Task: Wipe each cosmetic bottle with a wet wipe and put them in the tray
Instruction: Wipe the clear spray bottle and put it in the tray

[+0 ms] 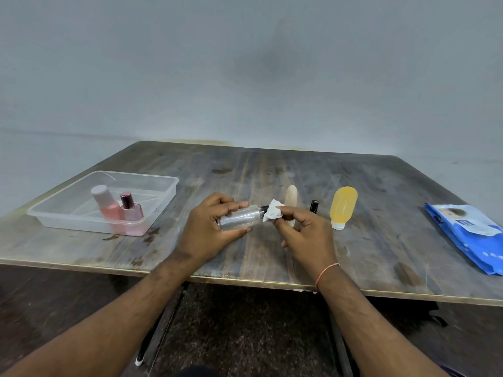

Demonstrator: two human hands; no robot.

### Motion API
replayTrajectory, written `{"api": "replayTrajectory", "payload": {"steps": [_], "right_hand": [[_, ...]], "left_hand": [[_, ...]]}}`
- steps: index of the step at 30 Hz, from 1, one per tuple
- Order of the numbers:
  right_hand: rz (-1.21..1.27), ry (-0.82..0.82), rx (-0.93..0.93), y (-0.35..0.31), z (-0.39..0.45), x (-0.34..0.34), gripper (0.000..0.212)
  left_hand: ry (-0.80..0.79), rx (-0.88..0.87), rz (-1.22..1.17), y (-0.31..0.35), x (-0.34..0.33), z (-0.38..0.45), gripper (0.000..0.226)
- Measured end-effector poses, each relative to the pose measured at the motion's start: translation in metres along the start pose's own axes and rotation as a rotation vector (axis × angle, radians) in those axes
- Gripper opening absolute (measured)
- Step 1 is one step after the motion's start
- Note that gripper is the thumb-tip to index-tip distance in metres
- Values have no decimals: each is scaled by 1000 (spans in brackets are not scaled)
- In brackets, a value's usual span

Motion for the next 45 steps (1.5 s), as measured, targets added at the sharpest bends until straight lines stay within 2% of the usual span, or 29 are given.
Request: {"api": "replayTrajectory", "payload": {"steps": [8, 13, 21, 27, 34, 40, 45], "right_hand": [[-6, 45, -34, 2, 1, 3, 14], [-40, 1, 45, -4, -1, -1, 14], [38, 42, -97, 10, 3, 4, 12], [224, -19, -123, 10, 4, 0, 14], [276, -71, -106, 6, 2, -2, 18], [396, -112, -128, 6, 3, -3, 19], [431, -158, -135, 10, 5, -5, 18]], "left_hand": [[-7, -24, 0, 2, -1, 0, 59], [19, -25, 2, 0, 1, 0, 59], [4, -65, 5, 4, -1, -1, 61], [7, -4, -100, 7, 1, -2, 58], [-19, 54, -185, 5, 0, -3, 54], [-141, 214, -422, -12, -15, -1, 48], [-227, 307, -465, -22, -22, 0, 46]]}}
Point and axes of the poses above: each hand's wrist, its own z-axis towards the middle knuckle, its own x-axis out of the back of the hand, y = z × x, the point moved 7 cm from there along z, towards the middle knuckle, and after that the axes turned 14 degrees about -y, right-handed, at the moved point
